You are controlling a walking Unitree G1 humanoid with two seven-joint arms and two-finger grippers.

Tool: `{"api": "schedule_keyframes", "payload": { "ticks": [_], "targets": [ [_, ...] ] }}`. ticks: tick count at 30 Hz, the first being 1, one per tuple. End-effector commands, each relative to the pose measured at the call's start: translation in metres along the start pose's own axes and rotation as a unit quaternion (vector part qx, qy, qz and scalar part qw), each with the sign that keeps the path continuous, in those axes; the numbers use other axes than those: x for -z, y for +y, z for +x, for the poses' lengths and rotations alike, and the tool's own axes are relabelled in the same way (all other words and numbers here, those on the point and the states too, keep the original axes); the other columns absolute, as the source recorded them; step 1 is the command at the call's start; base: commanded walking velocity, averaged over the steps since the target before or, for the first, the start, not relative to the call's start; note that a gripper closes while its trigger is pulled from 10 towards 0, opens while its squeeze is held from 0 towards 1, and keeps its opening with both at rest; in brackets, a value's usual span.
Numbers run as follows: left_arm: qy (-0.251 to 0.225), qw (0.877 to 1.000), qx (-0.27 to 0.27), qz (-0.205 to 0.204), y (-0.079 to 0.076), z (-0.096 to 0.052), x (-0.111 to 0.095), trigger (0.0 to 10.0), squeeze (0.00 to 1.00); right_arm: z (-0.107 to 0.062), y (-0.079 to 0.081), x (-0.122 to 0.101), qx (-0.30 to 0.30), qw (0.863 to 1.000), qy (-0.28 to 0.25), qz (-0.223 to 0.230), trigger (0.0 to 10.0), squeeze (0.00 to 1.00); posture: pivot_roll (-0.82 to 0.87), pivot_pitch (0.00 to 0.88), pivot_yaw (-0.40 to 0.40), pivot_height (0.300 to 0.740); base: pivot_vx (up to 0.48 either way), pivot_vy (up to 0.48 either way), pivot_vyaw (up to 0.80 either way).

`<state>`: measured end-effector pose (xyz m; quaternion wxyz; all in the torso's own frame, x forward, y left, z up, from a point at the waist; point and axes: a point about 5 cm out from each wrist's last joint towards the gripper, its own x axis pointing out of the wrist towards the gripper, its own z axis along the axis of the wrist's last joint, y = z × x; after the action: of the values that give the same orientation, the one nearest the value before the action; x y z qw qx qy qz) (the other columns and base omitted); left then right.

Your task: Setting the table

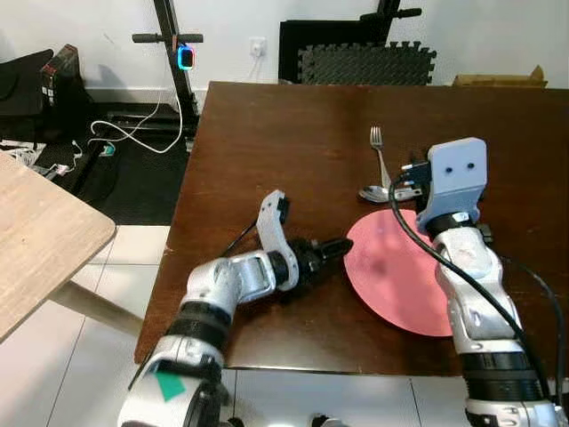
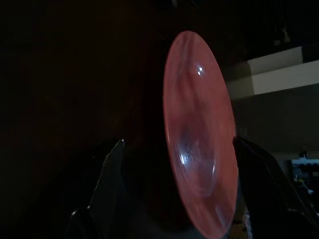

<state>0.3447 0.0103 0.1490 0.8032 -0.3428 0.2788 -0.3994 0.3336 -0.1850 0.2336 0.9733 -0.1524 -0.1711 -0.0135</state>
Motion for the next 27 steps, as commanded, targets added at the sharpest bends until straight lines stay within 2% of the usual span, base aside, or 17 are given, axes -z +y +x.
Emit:
{"api": "schedule_keyframes", "payload": {
  "ticks": [1, 6, 12, 15, 16, 17, 18, 22, 27],
  "targets": [
    [0.043, 0.999, 0.027, -0.019, -0.02, 0.025, 0.027, 10.0, 0.0, -0.003, 0.002, 0.0, -0.004, 1.0, 0.004, -0.001, 10.0, 0.0, -0.02, 0.183, 0.11, 0.74, 0.0, 0.0, 0.0],
    [0.057, 0.998, 0.037, -0.014, -0.029, 0.034, 0.031, 10.0, 0.0, -0.002, 0.002, 0.0, -0.003, 1.0, 0.003, -0.001, 10.0, 0.0, -0.03, 0.185, 0.116, 0.74, 0.0, 0.0, 0.0],
    [0.09, 0.994, 0.066, -0.003, -0.044, 0.046, 0.046, 10.0, 0.0, -0.001, 0.003, -0.004, 0.001, 1.0, -0.002, -0.002, 10.0, 0.0, -0.06, 0.19, 0.133, 0.74, 0.0, 0.0, 0.0],
    [0.103, 0.993, 0.062, 0.004, -0.045, 0.049, 0.051, 10.0, 0.0, -0.001, 0.002, -0.006, 0.004, 1.0, -0.003, -0.003, 10.0, 0.0, -0.06, 0.191, 0.134, 0.74, 0.0, 0.0, 0.0],
    [0.106, 0.993, 0.058, 0.002, -0.044, 0.05, 0.054, 3.1, 0.0, -0.001, 0.001, -0.006, 0.005, 1.0, -0.004, -0.003, 10.0, 0.0, -0.07, 0.192, 0.134, 0.74, 0.0, 0.0, 0.0],
    [0.106, 0.993, 0.058, 0.002, -0.044, 0.05, 0.054, 3.1, 0.0, -0.001, 0.001, -0.006, 0.005, 1.0, -0.004, -0.003, 10.0, 0.0, -0.07, 0.192, 0.134, 0.74, 0.0, 0.0, 0.0],
    [0.111, 0.992, 0.051, 0.003, -0.041, 0.05, 0.056, 0.0, 0.0, -0.001, 0.0, -0.006, 0.007, 1.0, -0.004, -0.004, 10.0, 0.0, -0.07, 0.194, 0.136, 0.74, 0.0, 0.0, 0.0],
    [0.117, 0.992, 0.043, 0.009, -0.035, 0.048, 0.059, 0.0, 0.0, -0.001, -0.002, -0.007, 0.009, 1.0, -0.003, -0.005, 10.0, 0.0, -0.06, 0.195, 0.133, 0.74, 0.0, 0.0, 0.0],
    [0.099, 0.994, 0.036, -0.008, -0.024, 0.041, 0.054, 0.0, 0.0, -0.001, -0.002, -0.007, 0.009, 1.0, -0.004, -0.004, 10.0, 0.0, -0.06, 0.196, 0.129, 0.74, 0.0, 0.0, 0.0]
  ]
}}
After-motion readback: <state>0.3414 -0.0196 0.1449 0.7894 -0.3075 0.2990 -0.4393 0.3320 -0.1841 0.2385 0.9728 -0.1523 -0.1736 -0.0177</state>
